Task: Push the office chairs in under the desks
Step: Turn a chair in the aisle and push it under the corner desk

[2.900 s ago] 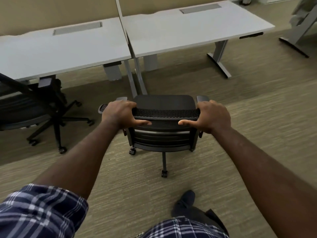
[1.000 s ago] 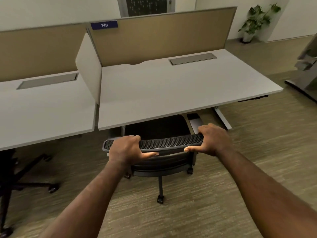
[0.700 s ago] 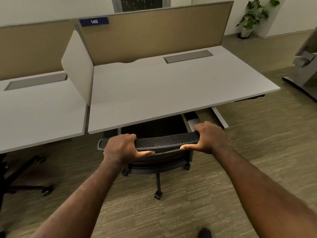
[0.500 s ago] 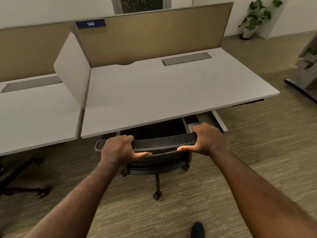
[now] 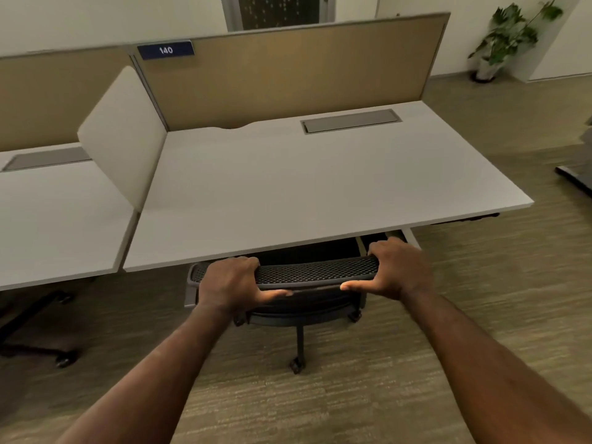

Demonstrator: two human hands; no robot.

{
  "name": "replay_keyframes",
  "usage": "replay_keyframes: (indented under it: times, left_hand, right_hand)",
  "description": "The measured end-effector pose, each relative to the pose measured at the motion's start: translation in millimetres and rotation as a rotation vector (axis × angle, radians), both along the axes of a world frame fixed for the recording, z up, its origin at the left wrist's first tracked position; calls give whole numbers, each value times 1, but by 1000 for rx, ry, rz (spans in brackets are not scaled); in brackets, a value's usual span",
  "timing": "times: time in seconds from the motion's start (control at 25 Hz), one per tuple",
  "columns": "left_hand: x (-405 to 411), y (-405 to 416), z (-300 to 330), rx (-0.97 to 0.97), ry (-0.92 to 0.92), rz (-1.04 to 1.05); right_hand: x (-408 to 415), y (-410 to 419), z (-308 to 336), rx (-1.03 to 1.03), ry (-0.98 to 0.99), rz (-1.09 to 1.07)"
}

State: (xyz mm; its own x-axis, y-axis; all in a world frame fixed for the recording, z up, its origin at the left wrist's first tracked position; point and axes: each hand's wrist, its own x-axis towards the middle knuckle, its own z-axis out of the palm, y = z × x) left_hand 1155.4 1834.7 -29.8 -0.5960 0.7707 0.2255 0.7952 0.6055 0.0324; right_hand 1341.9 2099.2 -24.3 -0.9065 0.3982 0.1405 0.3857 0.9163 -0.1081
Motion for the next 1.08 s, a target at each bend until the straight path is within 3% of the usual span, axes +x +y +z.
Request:
replay_keyframes:
  times: [0.44,1.08]
  left_hand:
    - [-6,104,8,-46,-82,7]
    - [-2,164,6,-30,-44,29]
  right_hand:
    - [-13,106,6,13,-35,-13]
    - [-25,179,3,32,-11,22]
